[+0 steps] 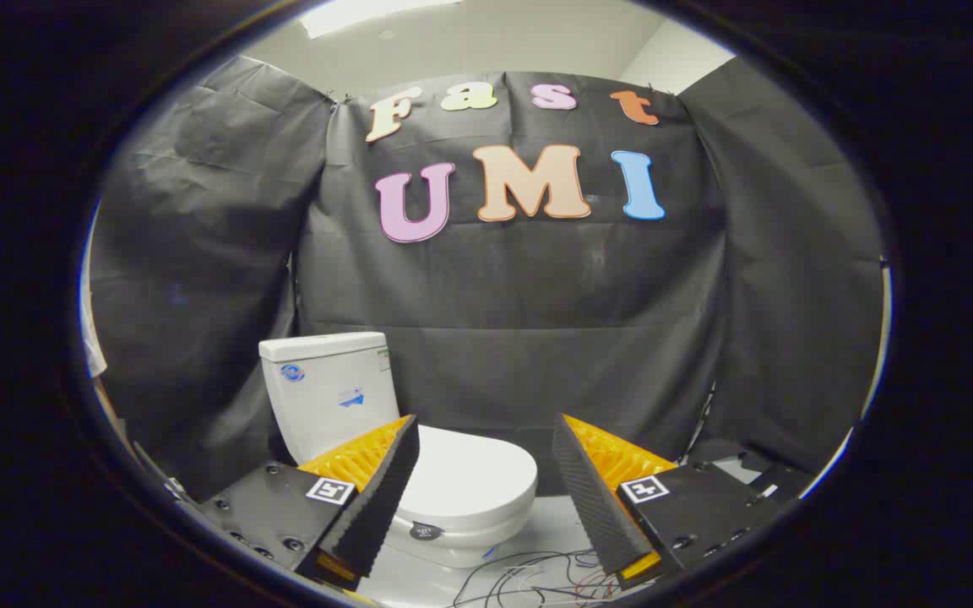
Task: Open the toilet lid.
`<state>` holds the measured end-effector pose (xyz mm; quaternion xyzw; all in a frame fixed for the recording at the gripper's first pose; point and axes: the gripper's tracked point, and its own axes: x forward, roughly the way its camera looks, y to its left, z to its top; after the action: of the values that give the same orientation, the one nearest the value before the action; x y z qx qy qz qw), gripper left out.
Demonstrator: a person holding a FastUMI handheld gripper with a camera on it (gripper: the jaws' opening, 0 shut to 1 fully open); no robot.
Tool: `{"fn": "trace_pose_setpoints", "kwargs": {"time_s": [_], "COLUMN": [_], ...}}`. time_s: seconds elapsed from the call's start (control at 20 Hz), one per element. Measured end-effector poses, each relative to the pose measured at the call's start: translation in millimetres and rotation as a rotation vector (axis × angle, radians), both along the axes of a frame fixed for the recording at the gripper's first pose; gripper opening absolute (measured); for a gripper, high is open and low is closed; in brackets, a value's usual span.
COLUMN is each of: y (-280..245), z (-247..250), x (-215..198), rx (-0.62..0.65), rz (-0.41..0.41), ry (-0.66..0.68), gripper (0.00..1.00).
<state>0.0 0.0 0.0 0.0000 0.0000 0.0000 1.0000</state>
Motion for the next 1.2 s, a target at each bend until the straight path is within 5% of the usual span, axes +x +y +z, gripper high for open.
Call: {"fn": "trace_pose_setpoints", "kwargs": {"time_s": [1.2], "y": [1.6], "z": [-4.2], "x": [24.4], "rx": [-0.001], "rz": [0.005], "ry": [0.022], "gripper": [0.98]}}
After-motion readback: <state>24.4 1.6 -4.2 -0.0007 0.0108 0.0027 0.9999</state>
